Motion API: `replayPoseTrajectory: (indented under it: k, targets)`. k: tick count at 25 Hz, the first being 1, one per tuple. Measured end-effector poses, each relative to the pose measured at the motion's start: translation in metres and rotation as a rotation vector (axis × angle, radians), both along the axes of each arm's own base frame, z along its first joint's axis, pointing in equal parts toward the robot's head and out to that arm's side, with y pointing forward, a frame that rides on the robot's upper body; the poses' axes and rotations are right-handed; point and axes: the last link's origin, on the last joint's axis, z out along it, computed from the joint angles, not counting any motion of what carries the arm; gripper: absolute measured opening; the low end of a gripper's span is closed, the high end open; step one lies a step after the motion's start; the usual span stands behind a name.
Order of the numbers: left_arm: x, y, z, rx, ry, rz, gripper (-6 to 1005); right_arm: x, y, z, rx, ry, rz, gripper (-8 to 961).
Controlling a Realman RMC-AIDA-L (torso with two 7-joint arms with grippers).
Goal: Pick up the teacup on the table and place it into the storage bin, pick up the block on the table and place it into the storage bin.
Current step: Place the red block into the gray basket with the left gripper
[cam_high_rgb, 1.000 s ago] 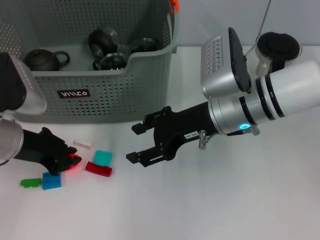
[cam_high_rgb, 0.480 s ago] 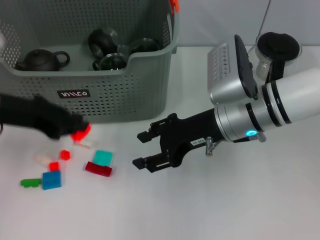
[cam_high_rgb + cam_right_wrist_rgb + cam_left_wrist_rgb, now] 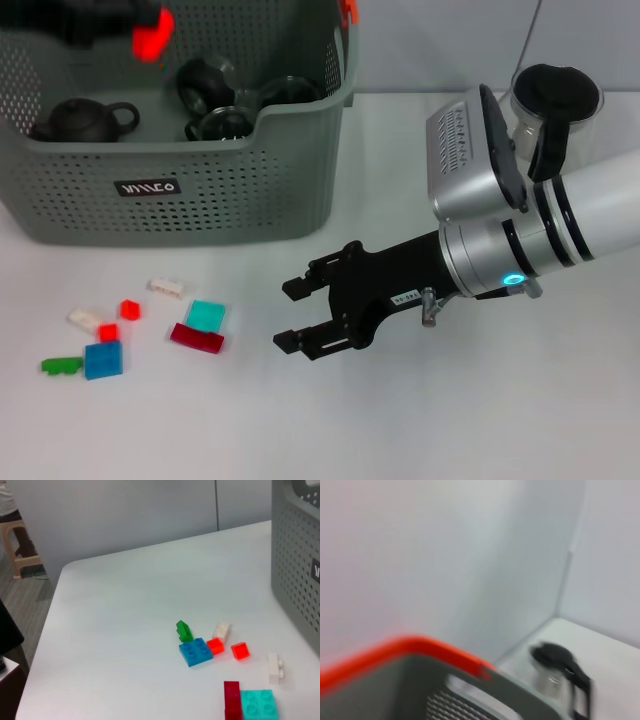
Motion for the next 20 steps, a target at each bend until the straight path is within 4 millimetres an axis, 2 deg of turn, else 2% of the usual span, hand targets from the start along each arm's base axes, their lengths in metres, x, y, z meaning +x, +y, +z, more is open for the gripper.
replayPoseTrajectory:
  k: [3, 5, 8, 13, 18, 20]
  targets:
    - [0.000, 0.028, -0.002, 0.066, 0.033, 0.046, 179, 0.000, -0.001, 0.000, -0.003, 0.000, -0.001, 686]
    - [-0.007, 0.047, -0.009, 0.110, 0.074, 0.105, 179, 0.000, -0.001, 0.000, -0.009, 0.001, -0.004, 686]
    - [-0.015, 0.063, -0.024, 0.123, 0.116, 0.166, 180, -0.001, -0.002, 0.000, -0.015, 0.003, -0.007, 686]
    - [-0.016, 0.067, -0.035, 0.116, 0.122, 0.181, 180, -0.002, -0.002, 0.001, -0.015, 0.008, -0.008, 686]
    - [-0.014, 0.064, -0.029, 0.124, 0.097, 0.189, 208, -0.001, -0.002, 0.001, -0.013, 0.008, -0.005, 686]
    - [-0.011, 0.059, -0.024, 0.125, 0.084, 0.179, 362, -0.001, -0.001, 0.001, -0.009, 0.008, -0.003, 687]
